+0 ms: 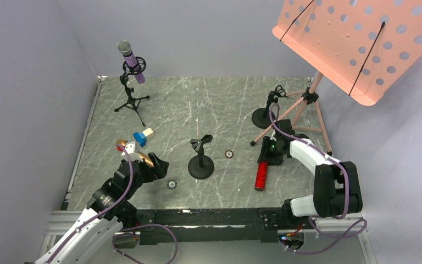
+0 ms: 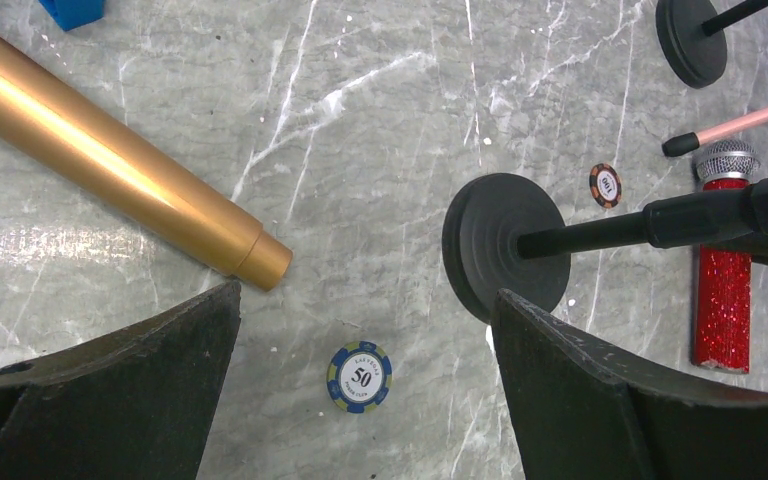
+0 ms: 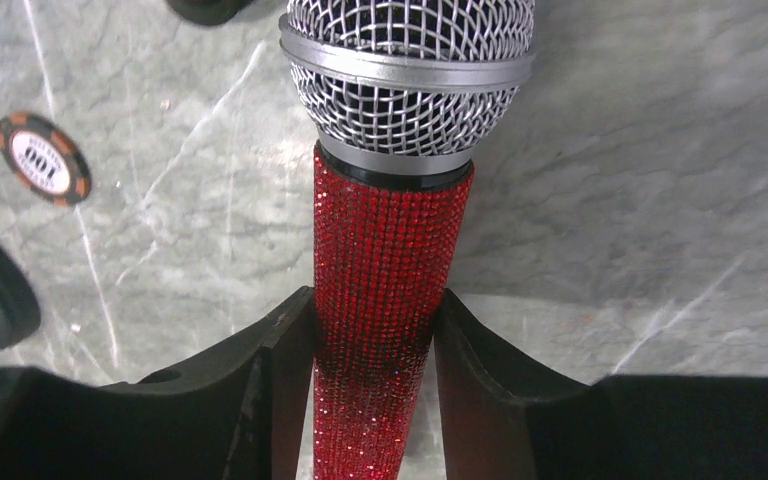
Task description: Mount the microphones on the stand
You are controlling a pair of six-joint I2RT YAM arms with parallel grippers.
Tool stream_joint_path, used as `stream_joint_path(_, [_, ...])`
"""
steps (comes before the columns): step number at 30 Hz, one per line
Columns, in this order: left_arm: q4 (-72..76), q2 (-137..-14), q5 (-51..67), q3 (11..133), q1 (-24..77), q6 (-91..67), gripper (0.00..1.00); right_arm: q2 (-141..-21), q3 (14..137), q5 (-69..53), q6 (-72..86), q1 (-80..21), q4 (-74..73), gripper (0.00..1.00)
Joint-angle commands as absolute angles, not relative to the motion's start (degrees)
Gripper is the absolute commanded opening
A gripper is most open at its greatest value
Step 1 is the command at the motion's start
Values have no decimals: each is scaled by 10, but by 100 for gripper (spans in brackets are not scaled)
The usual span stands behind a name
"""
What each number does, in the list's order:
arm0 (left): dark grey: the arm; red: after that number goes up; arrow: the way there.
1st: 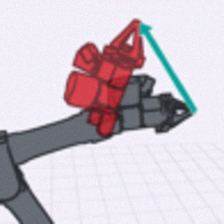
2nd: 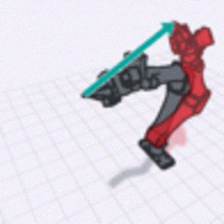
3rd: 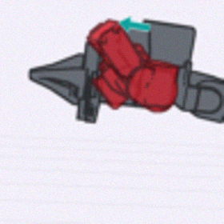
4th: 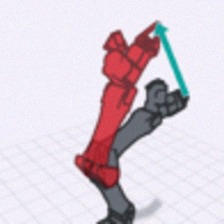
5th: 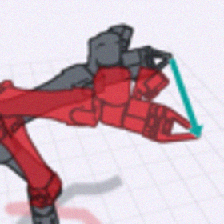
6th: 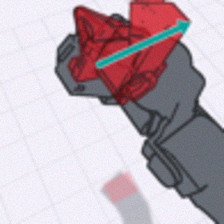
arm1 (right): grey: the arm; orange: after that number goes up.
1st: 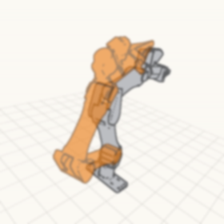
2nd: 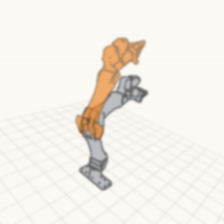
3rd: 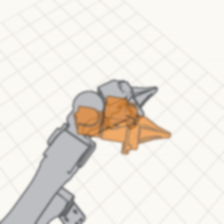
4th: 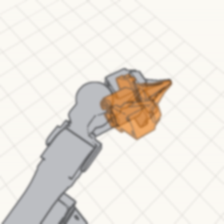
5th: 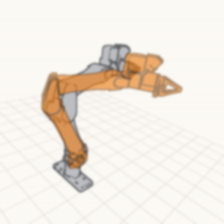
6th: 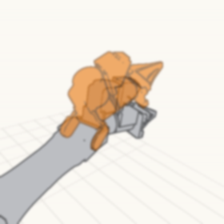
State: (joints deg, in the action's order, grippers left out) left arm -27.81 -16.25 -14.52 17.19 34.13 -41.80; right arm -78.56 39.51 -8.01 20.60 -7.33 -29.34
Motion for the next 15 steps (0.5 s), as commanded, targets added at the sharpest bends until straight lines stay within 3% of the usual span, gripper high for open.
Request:
stream_joint_path(1, [-277, -159, -155, 181, 339, -423, 99, -776, 422, -159, 190, -80, -341, 15])
stream_joint_path(15, [-268, -155, -130, 191, 339, -408, 99, -677, 407, -280, 184, -123, -320, 1])
